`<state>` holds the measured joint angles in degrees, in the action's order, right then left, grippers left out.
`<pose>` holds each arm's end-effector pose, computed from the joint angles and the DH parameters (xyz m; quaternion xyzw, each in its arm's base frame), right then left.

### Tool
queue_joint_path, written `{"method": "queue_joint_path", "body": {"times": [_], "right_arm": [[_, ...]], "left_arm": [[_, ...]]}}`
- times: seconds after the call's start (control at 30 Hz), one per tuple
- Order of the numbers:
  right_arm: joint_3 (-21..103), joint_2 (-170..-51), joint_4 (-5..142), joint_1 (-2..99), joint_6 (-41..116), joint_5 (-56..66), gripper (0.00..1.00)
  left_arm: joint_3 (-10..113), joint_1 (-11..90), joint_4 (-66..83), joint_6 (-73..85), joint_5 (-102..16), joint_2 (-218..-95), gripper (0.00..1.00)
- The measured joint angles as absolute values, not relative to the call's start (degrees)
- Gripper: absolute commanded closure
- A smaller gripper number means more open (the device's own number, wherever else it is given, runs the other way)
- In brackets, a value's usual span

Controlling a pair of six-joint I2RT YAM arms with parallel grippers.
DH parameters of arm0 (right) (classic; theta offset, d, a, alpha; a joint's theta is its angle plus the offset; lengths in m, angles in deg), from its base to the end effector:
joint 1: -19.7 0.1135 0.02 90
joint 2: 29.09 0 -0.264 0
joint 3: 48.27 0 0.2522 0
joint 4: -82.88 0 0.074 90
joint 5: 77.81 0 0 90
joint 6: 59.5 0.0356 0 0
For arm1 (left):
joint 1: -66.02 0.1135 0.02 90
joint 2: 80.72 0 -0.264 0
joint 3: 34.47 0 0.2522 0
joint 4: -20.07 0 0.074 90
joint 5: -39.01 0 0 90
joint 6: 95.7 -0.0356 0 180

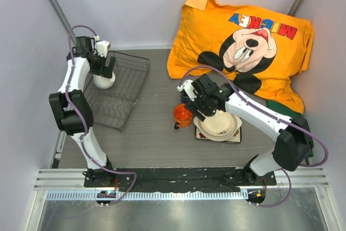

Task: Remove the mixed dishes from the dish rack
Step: Adjust the bowl in the dish rack.

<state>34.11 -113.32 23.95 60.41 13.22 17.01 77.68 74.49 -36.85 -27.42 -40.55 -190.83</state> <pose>0.2286 0.1927 0.2725 -0.4594 0.8508 0.0113 0.2550 0.4218 0.0563 0.2812 0.1368 0.9399 -0.0055 0.3127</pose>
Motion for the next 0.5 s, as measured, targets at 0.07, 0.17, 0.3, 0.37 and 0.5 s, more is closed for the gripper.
{"method": "queue_joint_path", "body": {"times": [0.07, 0.17, 0.3, 0.37, 0.5], "right_arm": [[34.02, -113.41, 24.04, 60.43, 13.22, 16.98, 0.27], [33.93, -113.47, 24.06, 60.41, 13.22, 17.01, 0.27], [33.93, -113.47, 24.08, 60.41, 13.22, 17.01, 0.27], [33.93, -113.47, 24.08, 60.41, 13.22, 17.01, 0.27], [33.91, -113.47, 24.08, 60.41, 13.22, 17.01, 0.27]], "left_arm": [[77.57, 74.49, -36.52, -27.42, -40.96, -190.83, 0.00], [77.26, 74.49, -35.93, -27.40, -41.58, -190.83, 0.00], [77.22, 74.46, -35.39, -27.40, -42.21, -190.83, 0.00], [77.22, 74.46, -35.34, -27.40, -42.43, -190.83, 0.00], [77.24, 74.46, -35.21, -27.40, -42.82, -190.83, 0.00]]}}
